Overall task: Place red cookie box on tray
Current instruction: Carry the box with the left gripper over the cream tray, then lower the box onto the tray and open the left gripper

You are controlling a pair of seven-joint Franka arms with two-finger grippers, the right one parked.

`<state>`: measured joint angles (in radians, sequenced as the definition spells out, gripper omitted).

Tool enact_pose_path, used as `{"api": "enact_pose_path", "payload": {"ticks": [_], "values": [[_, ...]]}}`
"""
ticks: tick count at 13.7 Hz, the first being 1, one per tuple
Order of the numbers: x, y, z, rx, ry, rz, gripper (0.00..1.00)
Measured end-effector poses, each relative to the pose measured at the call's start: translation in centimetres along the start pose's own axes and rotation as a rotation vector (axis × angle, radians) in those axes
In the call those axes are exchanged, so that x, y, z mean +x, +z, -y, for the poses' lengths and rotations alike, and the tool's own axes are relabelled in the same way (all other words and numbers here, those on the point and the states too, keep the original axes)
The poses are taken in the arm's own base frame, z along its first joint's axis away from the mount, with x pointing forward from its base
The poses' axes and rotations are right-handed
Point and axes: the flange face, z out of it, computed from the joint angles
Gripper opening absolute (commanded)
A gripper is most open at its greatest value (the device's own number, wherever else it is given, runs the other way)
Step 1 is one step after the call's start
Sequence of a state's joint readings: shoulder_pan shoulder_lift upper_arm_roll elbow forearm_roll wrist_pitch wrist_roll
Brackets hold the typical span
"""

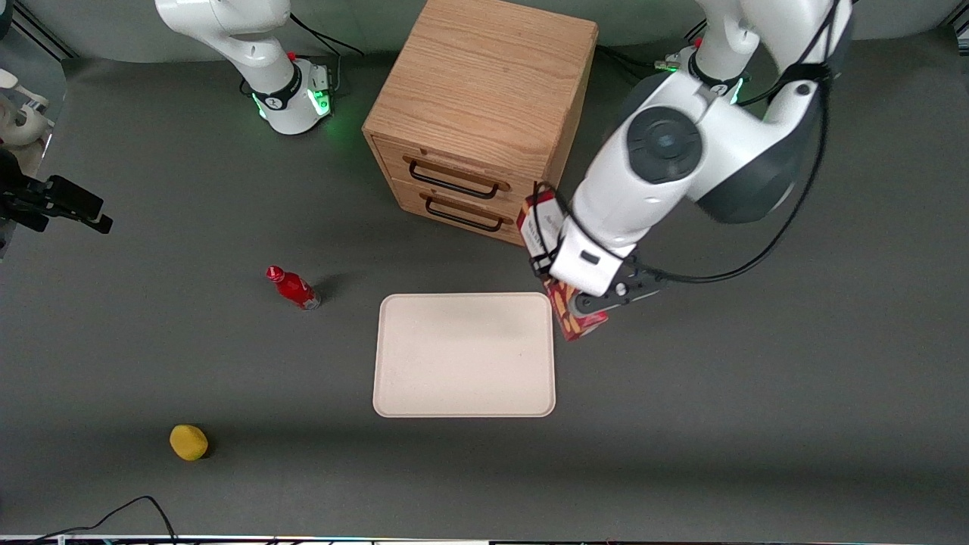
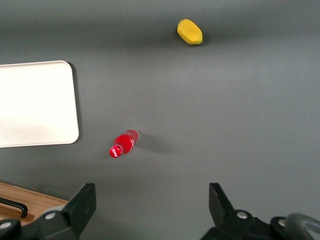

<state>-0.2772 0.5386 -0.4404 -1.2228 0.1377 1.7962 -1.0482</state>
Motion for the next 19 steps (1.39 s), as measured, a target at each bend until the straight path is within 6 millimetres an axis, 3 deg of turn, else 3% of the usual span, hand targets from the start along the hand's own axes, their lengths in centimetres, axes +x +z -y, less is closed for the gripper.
{"api": "enact_pose_path", "payload": {"ticks": [4, 11, 14, 19], "values": [[-1.4, 8.2, -4.0, 0.064, -0.036, -0.086, 0.29], [0.8, 19.5, -4.5, 0.059, -0.007, -0.139, 0.28], [0.2, 22.4, -5.0, 0.035, 0.014, -0.135, 0.28], [-0.7, 24.7, -5.0, 0.029, 0.035, -0.128, 0.29]]}}
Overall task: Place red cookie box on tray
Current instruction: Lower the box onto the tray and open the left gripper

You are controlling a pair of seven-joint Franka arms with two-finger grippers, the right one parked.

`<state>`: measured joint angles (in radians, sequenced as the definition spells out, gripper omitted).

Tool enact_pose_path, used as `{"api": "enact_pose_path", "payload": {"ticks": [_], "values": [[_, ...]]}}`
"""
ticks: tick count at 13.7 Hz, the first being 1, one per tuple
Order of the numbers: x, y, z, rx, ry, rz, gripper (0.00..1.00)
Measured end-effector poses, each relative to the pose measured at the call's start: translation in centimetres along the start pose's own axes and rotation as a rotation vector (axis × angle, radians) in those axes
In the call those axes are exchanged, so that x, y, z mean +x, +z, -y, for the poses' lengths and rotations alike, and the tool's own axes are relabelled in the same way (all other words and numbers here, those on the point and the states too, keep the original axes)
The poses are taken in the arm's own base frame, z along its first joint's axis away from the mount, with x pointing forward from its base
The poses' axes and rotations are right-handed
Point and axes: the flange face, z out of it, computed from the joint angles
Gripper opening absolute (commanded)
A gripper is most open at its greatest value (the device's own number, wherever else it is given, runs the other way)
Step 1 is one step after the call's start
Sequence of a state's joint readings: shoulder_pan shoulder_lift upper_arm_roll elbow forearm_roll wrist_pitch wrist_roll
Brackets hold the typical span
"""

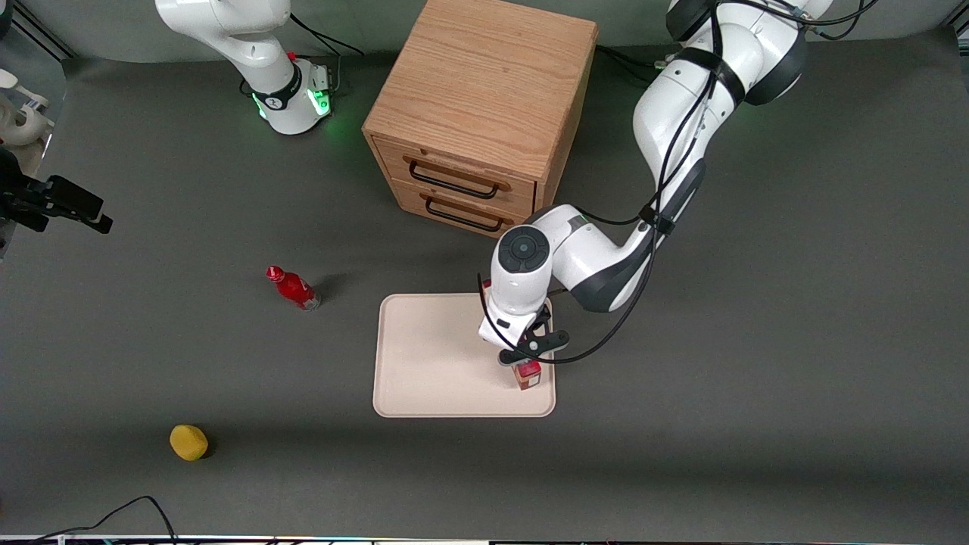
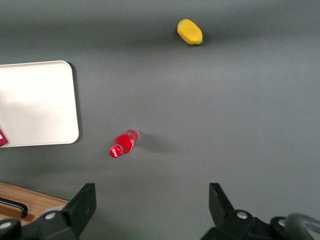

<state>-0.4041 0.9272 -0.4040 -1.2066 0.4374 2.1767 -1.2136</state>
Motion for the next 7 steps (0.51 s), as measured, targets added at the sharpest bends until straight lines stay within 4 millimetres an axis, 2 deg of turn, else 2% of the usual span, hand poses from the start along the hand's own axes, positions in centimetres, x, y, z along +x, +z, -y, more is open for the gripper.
{"api": "enact_pose_path", "payload": {"ticks": [3, 6, 7], "values": [[-0.4, 0.8, -0.1, -0.002, 0.005, 0.004, 0.3], [-0.5, 1.6, -0.2, -0.015, 0.006, 0.005, 0.36], [-0.5, 1.8, -0.1, -0.014, 0.006, 0.006, 0.41]]}}
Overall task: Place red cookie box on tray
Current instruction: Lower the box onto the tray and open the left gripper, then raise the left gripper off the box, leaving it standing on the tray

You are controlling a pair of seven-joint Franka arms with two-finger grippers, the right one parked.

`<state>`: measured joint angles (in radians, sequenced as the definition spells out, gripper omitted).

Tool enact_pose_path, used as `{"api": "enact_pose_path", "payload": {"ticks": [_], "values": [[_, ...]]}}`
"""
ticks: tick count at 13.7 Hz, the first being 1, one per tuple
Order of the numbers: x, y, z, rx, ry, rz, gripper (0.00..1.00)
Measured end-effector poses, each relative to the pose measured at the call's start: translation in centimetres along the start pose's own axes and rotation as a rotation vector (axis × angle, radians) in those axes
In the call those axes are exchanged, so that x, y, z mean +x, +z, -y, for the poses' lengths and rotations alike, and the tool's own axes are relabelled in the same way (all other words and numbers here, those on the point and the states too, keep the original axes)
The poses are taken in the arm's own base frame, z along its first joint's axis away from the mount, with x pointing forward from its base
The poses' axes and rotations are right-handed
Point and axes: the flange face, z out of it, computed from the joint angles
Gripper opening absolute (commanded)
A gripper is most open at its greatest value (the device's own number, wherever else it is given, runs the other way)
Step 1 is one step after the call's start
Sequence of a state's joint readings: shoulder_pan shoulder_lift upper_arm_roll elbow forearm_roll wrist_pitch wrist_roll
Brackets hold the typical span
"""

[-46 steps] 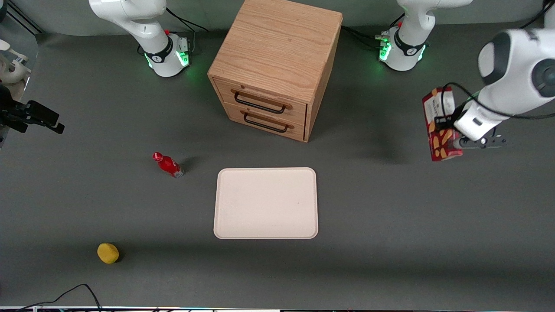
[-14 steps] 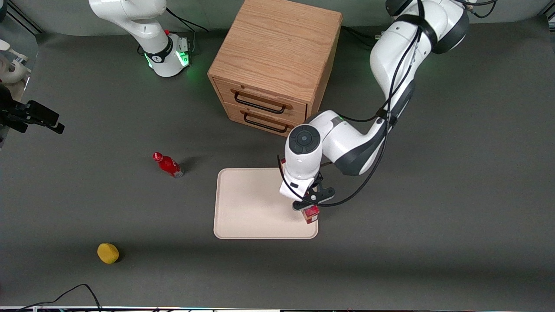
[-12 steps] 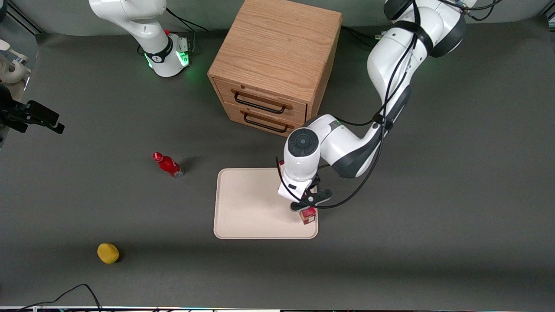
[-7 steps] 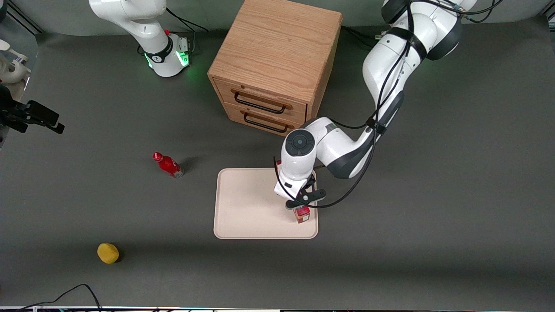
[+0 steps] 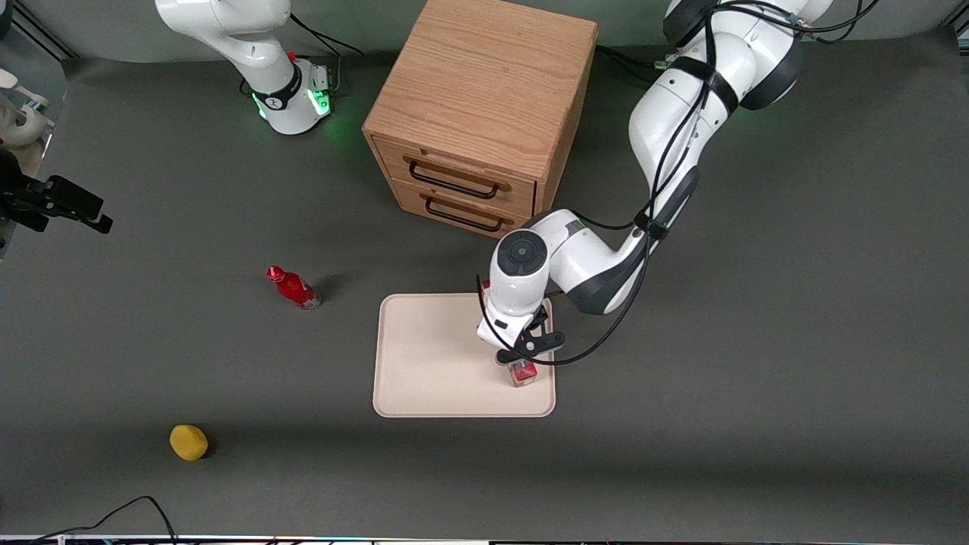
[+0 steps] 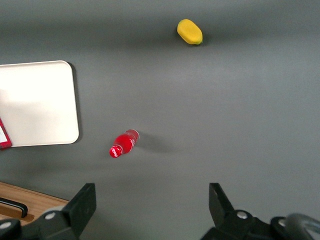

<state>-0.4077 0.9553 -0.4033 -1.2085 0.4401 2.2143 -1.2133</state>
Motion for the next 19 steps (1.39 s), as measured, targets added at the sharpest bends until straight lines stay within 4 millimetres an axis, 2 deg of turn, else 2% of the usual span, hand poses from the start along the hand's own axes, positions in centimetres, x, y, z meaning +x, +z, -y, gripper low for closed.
{"api": "enact_pose_path", "payload": {"ticks": [1, 3, 4, 9, 16, 19], "values": [[0.0, 0.0, 0.0, 0.0, 0.0, 0.0, 0.5], [0.0, 0.1, 0.0, 0.001, 0.001, 0.0, 0.91], [0.0, 0.2, 0.1, 0.003, 0.0, 0.0, 1.0], [0.6, -0.1, 0.2, 0.001, 0.006, -0.009, 1.0], [1.0, -2.3, 0.3, 0.054, 0.022, 0.004, 1.0], [1.3, -4.1, 0.3, 0.086, 0.036, 0.029, 1.0]]}}
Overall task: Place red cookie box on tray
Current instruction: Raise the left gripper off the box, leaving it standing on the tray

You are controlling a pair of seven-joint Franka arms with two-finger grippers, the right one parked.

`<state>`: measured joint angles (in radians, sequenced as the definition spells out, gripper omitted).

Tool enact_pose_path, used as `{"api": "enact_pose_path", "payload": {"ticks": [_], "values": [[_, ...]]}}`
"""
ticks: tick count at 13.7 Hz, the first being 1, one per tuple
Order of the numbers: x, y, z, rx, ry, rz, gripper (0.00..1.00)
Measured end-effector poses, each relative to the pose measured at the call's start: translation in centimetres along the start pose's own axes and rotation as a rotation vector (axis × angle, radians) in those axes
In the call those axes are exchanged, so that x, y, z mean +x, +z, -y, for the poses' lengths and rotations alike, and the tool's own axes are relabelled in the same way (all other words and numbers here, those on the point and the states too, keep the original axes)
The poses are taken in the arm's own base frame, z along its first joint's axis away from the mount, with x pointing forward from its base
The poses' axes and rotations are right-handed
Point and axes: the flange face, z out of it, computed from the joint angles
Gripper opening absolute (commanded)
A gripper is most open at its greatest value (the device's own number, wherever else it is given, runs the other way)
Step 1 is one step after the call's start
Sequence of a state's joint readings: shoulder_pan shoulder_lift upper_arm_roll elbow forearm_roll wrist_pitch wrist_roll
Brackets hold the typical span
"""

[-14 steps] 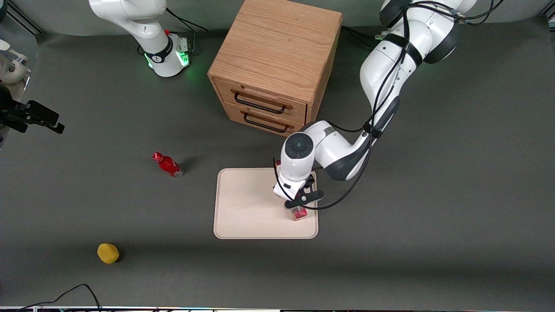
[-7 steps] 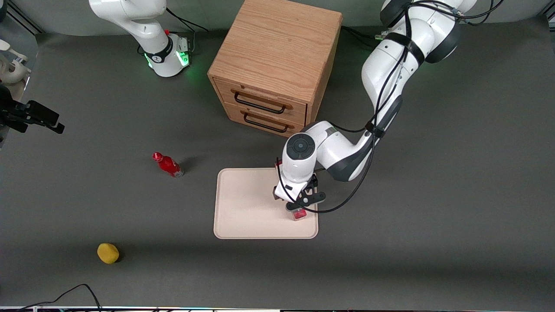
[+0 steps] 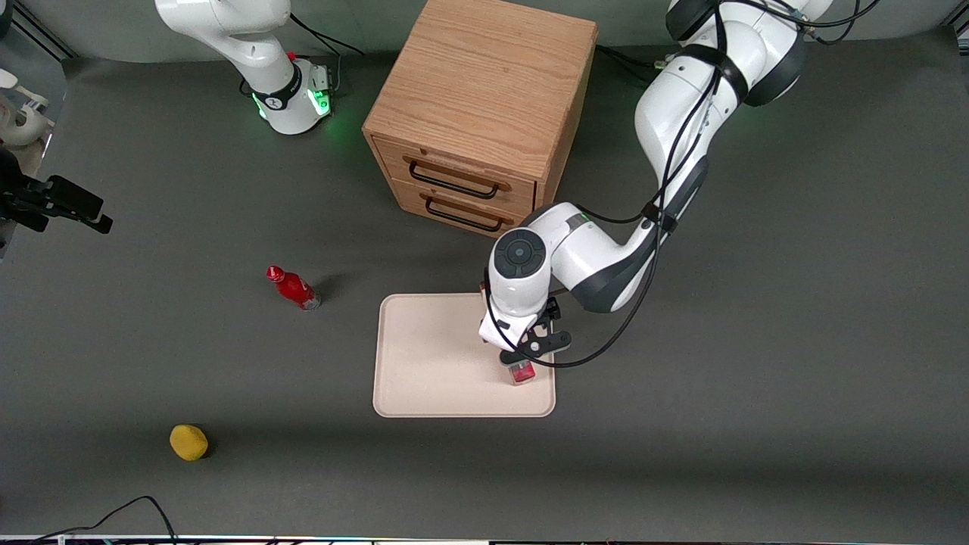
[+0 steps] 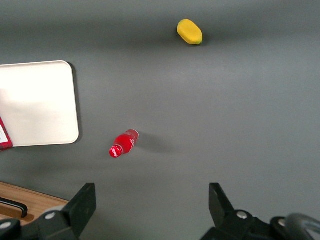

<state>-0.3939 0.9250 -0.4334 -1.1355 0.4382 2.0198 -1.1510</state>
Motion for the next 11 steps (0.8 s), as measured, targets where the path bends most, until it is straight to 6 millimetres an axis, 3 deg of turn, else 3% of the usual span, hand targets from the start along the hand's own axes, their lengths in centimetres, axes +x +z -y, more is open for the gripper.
{"api": "enact_pose_path", "payload": {"ticks": [6, 11], "values": [[1.4, -5.3, 1.3, 0.006, 0.027, 0.058, 1.0], [2.4, -15.2, 4.8, 0.029, 0.123, 0.113, 1.0]]}}
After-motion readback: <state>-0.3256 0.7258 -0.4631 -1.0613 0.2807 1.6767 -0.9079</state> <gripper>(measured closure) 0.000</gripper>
